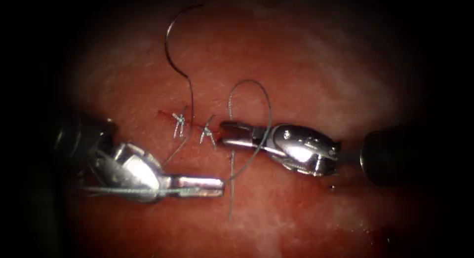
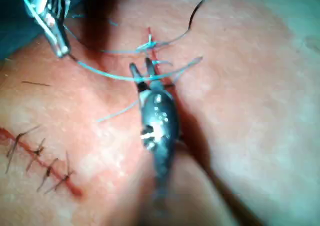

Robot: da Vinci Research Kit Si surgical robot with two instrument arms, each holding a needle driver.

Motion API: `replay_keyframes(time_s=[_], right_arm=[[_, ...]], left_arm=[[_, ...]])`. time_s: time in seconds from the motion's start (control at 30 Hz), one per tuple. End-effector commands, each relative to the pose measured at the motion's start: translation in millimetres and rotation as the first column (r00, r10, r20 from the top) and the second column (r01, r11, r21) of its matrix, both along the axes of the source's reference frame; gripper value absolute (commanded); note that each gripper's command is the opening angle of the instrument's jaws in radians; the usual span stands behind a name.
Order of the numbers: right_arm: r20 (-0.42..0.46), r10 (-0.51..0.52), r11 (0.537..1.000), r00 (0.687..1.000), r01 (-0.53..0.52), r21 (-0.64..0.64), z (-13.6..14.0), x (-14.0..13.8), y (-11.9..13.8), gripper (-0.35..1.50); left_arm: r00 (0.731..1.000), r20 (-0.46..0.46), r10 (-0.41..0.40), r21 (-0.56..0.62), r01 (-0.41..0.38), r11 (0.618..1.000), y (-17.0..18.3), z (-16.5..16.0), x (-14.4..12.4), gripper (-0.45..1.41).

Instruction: Wound Closure

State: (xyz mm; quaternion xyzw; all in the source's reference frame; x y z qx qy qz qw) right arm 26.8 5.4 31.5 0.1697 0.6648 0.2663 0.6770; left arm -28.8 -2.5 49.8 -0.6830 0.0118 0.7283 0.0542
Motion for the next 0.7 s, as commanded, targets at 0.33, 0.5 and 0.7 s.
replay_keyframes(time_s=[0.33, 0.5, 0.7], right_arm=[[-0.180, -0.011, 0.995, 0.984, 0.028, 0.094, -0.3, 0.8, 0.4, 0.03], [-0.266, -0.088, 0.990, 0.960, 0.114, 0.087, -1.1, 0.9, 0.7, -0.03], [-0.298, -0.214, 0.969, 0.930, 0.240, 0.053, -1.6, 1.2, 1.0, -0.13]], left_arm=[[0.979, -0.203, 0.030, -0.001, -0.031, 1.000, -1.0, 8.7, 0.8, -0.45], [0.959, -0.283, 0.016, -0.007, -0.019, 1.000, 1.1, 12.1, 1.4, -0.45], [0.931, -0.365, 0.017, -0.011, -0.023, 1.000, 2.7, 15.5, 2.1, -0.45]])
